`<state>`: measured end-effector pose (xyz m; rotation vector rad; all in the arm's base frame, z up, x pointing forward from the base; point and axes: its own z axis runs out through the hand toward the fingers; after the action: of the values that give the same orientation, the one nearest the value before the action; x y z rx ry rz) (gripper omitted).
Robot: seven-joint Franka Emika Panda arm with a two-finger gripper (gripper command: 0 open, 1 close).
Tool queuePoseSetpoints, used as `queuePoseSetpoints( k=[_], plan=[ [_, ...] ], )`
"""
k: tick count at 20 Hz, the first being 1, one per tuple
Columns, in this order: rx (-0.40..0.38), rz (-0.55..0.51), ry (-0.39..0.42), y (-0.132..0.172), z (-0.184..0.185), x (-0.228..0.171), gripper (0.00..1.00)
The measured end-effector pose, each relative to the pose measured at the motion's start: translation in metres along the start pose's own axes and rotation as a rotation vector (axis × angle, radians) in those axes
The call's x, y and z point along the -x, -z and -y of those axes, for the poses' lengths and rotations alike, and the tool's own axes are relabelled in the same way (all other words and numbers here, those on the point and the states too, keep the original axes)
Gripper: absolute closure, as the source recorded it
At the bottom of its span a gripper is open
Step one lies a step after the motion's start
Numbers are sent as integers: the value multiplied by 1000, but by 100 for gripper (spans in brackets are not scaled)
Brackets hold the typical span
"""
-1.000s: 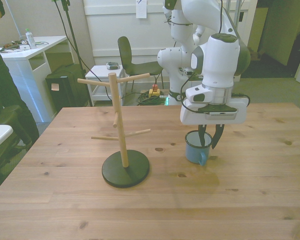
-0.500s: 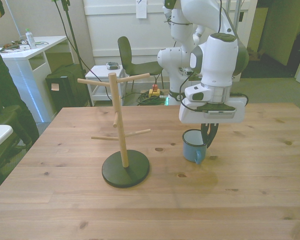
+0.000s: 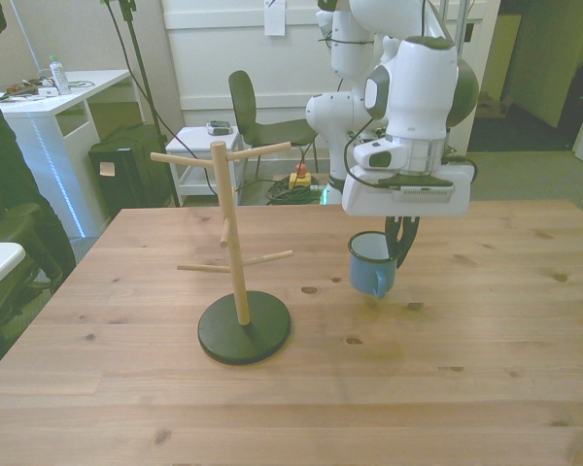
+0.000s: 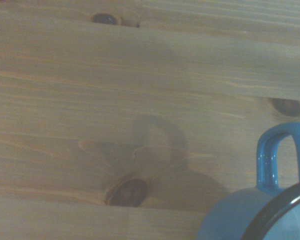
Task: Hang the mug
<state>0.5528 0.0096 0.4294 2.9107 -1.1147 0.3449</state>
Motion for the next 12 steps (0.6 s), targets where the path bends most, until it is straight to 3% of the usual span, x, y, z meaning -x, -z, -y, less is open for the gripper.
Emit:
queuePoseSetpoints(
  k=[12],
  plan=[
    [-44,-43,64,102,-62,-25,100]
  ],
)
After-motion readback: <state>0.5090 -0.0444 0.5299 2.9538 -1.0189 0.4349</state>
